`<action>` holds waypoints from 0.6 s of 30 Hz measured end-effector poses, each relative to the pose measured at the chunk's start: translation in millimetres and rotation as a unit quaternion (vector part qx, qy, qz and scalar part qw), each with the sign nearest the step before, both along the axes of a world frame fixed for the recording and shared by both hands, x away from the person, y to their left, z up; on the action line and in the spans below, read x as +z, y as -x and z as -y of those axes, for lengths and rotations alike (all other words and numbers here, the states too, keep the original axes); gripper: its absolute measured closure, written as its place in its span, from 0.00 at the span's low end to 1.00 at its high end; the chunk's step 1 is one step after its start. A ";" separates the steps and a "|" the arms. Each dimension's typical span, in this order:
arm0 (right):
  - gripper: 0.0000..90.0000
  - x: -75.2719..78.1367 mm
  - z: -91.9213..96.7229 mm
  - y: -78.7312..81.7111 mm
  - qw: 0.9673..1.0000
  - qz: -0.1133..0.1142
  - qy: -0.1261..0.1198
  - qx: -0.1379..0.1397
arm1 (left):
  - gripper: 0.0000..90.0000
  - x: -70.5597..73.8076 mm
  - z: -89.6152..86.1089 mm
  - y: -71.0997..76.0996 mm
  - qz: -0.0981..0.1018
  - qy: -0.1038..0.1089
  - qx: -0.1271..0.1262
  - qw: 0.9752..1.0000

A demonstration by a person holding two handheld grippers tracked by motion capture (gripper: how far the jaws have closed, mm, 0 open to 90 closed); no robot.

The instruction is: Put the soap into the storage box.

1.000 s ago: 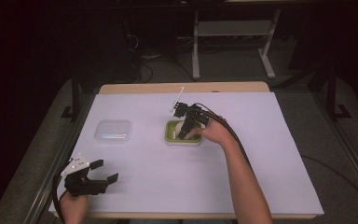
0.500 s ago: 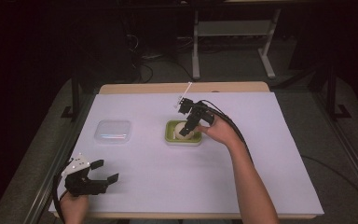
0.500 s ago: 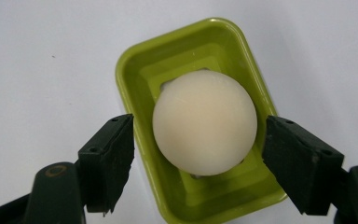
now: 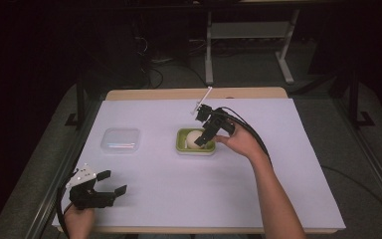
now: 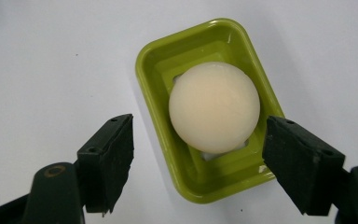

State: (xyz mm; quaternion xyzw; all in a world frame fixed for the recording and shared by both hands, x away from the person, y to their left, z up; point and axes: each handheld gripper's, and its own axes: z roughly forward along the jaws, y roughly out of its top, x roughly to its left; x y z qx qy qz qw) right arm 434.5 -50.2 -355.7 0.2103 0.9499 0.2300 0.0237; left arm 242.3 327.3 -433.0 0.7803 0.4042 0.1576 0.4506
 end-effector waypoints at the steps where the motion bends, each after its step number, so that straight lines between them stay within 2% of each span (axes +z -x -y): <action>1: 0.27 1.8 2.2 1.9 1.000 0.001 -0.002 0.002 | 0.14 0.1 0.0 0.0 0.000 -0.001 -0.001 1.000; 3: 0.27 3.2 4.4 3.4 1.000 -0.001 -0.009 0.000 | 0.14 -0.1 0.7 0.2 0.000 0.003 0.002 1.000; 8: 0.27 2.1 10.5 6.2 1.000 -0.001 -0.015 -0.005 | 0.14 0.5 -0.3 0.6 -0.001 -0.003 0.003 1.000; 18: 0.27 -9.1 28.0 18.5 1.000 -0.002 -0.025 -0.016 | 0.14 -0.5 0.9 0.7 0.003 -0.003 0.003 1.000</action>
